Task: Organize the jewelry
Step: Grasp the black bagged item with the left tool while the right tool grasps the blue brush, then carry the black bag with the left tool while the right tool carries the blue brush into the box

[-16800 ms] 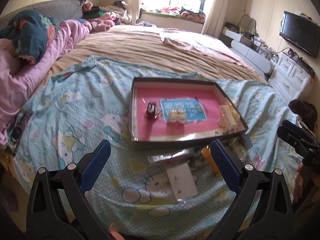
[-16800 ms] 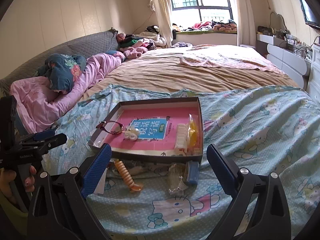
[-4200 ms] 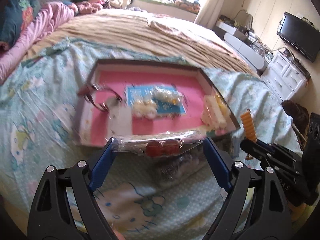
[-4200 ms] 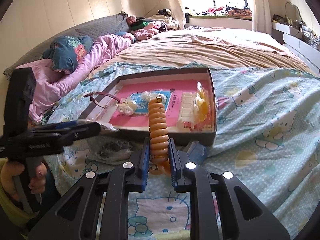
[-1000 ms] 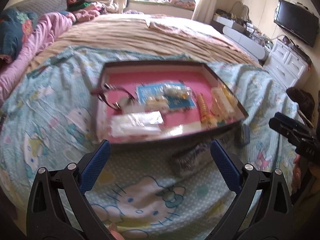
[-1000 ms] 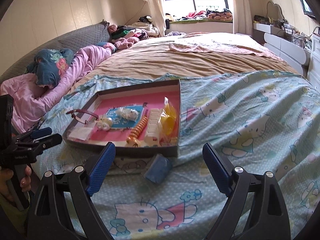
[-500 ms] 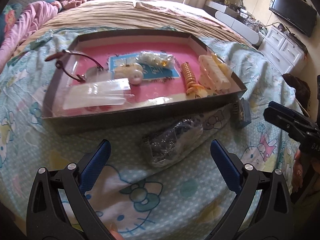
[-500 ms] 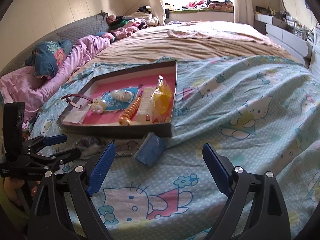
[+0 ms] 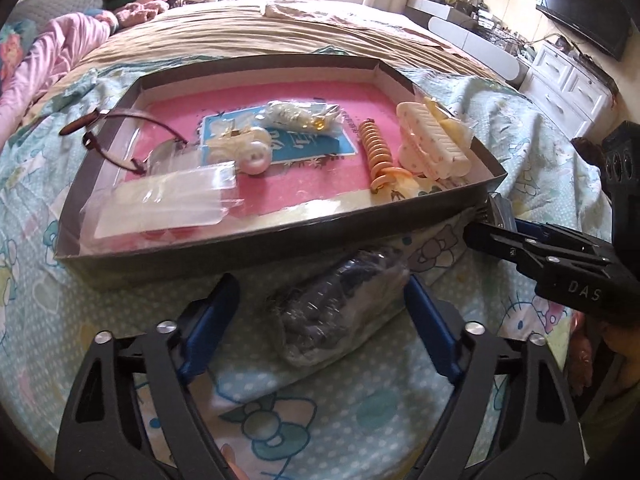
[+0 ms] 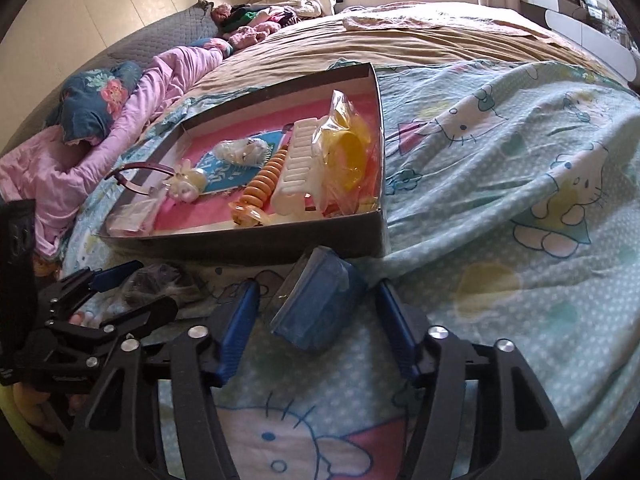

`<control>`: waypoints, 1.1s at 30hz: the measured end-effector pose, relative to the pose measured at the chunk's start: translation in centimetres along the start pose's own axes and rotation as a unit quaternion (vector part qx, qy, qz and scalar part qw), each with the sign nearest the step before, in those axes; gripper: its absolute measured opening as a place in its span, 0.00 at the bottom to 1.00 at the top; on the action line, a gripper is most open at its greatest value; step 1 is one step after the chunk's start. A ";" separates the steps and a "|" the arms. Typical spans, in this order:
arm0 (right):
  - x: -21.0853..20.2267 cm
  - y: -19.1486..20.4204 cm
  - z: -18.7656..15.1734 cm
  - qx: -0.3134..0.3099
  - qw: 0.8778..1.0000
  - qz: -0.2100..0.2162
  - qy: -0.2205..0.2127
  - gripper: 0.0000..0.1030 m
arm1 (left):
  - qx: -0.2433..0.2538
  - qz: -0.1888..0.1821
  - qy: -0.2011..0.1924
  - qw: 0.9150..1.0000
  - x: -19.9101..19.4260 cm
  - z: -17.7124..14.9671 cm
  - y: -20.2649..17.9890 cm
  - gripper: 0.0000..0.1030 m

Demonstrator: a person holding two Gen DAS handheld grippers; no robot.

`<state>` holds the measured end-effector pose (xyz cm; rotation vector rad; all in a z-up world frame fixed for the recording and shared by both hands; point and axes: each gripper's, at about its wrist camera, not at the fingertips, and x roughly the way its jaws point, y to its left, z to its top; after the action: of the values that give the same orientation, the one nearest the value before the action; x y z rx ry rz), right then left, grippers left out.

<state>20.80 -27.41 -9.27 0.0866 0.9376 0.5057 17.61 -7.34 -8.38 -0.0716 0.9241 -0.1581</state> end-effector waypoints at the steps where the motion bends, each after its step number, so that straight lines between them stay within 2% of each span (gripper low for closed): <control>1: 0.0 -0.1 0.0 0.001 1.000 0.001 -0.001 0.47 | 0.002 -0.005 -0.001 1.000 0.0 0.0 -0.2 0.59; 4: -0.3 -0.3 0.0 0.008 1.000 0.010 -0.006 0.47 | 0.015 0.007 -0.005 1.000 -0.1 0.0 -0.8 0.52; 8: -1.4 -0.2 -0.3 -0.002 1.000 0.017 -0.018 0.47 | 0.016 0.003 -0.007 1.000 -0.9 -0.3 -0.9 0.47; 15: -3.9 0.1 -0.6 -0.009 0.999 0.021 -0.030 0.47 | 0.004 -0.007 -0.021 1.000 -3.6 0.0 0.1 0.47; 20: -5.5 0.6 -0.3 -0.015 0.999 0.023 -0.045 0.47 | -0.016 0.003 -0.038 0.999 -5.2 0.8 1.5 0.47; 33: -6.0 3.4 1.6 -0.043 0.997 0.028 -0.062 0.47 | -0.053 0.026 -0.069 0.996 -7.2 1.8 5.3 0.47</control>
<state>17.86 -26.88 -2.79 0.0652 0.7929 0.5865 15.36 -0.93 -2.32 -0.1537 0.7959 -0.0544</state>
